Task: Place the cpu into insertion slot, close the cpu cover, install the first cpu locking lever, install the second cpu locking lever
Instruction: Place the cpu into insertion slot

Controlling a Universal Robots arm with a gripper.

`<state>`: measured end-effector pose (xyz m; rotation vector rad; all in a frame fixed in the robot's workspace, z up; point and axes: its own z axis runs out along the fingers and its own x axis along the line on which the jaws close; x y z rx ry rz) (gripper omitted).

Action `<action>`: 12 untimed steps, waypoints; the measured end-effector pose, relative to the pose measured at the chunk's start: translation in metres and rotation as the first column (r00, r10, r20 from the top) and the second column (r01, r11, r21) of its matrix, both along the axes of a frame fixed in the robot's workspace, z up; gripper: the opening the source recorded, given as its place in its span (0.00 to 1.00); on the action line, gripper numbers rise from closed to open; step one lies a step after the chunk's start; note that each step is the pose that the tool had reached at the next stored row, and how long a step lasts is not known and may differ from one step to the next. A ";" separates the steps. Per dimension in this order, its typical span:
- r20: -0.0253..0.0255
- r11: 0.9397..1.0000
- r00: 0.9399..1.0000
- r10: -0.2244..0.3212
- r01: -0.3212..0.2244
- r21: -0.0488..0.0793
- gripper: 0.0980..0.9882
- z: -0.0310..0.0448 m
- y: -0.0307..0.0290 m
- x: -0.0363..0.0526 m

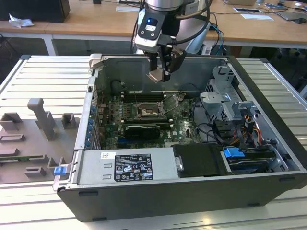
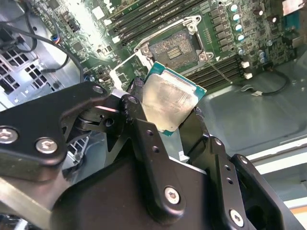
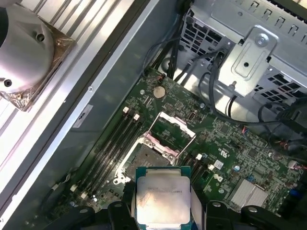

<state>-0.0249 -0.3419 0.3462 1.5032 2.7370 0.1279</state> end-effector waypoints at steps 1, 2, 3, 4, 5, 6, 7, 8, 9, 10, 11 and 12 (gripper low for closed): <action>0.000 1.000 1.000 -0.009 0.009 0.000 0.50 -0.0005 0.0000 0.0000; 0.000 1.000 1.000 -0.020 0.020 0.000 0.50 -0.0010 0.0000 0.0000; -0.001 0.999 0.999 -0.036 0.036 0.000 0.50 -0.0016 0.0000 0.0000; -0.002 0.999 0.999 -0.051 0.051 0.000 0.50 -0.0024 0.0000 0.0000; -0.002 0.997 0.997 -0.077 0.077 0.000 0.50 -0.0036 0.0000 0.0000; -0.003 0.996 0.996 -0.094 0.094 0.000 0.50 -0.0044 0.0000 0.0000; -0.003 0.995 0.995 -0.104 0.104 0.000 0.50 -0.0047 0.0000 0.0000; -0.004 0.994 0.994 -0.112 0.112 0.000 0.50 -0.0049 0.0000 0.0000; -0.004 0.992 0.992 -0.126 0.126 0.000 0.50 -0.0054 0.0000 0.0000; -0.004 0.991 0.991 -0.134 0.134 0.000 0.50 -0.0057 0.0000 0.0000; -0.004 0.990 0.990 -0.140 0.140 0.000 0.50 -0.0060 0.0000 0.0000; -0.004 0.989 0.989 -0.150 0.150 0.000 0.50 -0.0066 0.0000 0.0000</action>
